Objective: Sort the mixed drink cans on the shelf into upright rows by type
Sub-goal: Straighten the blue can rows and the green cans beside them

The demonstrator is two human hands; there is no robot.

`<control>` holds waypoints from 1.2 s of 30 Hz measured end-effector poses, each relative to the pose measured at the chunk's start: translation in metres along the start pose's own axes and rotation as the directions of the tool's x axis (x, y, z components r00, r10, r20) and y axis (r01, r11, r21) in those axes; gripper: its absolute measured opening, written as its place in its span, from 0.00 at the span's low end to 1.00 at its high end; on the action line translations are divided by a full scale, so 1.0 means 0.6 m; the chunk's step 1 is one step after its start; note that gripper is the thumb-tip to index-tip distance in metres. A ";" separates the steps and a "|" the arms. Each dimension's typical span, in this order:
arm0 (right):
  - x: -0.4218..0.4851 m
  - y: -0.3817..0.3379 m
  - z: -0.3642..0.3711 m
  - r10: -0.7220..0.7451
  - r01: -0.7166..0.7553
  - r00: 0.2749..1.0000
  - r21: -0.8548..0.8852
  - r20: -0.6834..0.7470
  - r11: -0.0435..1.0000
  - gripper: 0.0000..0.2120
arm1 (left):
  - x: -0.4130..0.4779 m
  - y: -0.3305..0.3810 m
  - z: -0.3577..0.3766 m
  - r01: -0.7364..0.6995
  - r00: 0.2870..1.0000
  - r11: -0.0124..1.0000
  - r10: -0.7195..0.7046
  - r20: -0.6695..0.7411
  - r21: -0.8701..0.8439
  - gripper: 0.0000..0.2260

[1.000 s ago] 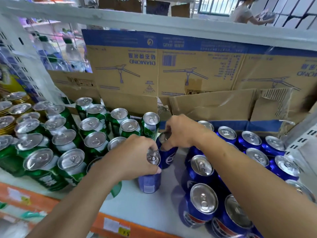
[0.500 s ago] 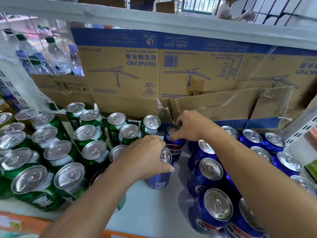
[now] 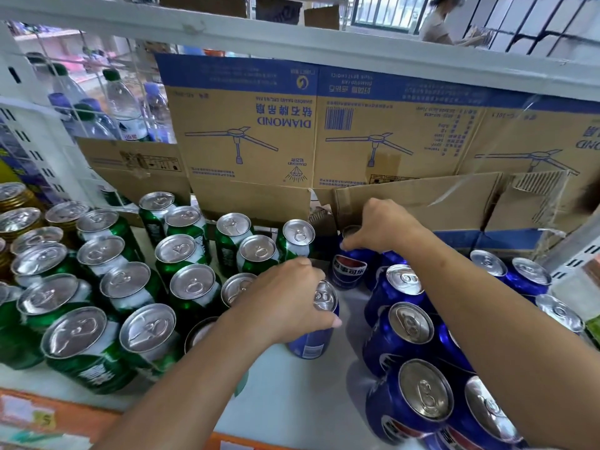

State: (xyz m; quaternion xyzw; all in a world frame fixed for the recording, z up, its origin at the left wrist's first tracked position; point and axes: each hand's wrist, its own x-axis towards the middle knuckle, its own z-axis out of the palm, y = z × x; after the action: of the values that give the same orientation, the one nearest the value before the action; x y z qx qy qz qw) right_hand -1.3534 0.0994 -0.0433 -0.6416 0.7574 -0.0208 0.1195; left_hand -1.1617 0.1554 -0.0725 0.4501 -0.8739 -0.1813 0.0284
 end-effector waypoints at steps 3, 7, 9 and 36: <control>0.002 0.007 0.002 0.008 -0.008 1.000 0.006 0.005 1.000 0.18 | 0.001 0.000 0.001 -0.009 1.000 1.000 0.009 -0.009 0.000 0.20; 0.003 0.018 0.013 0.016 -0.015 1.000 0.040 -0.006 0.999 0.17 | 0.003 -0.004 0.005 -0.024 0.997 1.000 0.023 -0.069 -0.014 0.18; 0.003 0.022 0.017 0.024 -0.023 1.000 0.069 -0.014 0.997 0.17 | 0.003 -0.005 0.007 -0.035 0.995 0.999 0.033 -0.097 -0.023 0.17; -0.063 0.057 0.026 -0.229 0.242 0.967 0.128 -0.107 0.962 0.12 | 0.031 0.010 -0.007 0.032 0.999 0.991 -0.029 0.023 -0.131 0.27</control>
State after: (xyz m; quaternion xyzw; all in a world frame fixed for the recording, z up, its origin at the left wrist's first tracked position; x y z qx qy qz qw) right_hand -1.3776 0.1441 -0.0587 -0.7156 0.6769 -0.1174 0.1262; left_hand -1.1764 0.1423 -0.0689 0.4585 -0.8534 -0.2435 0.0460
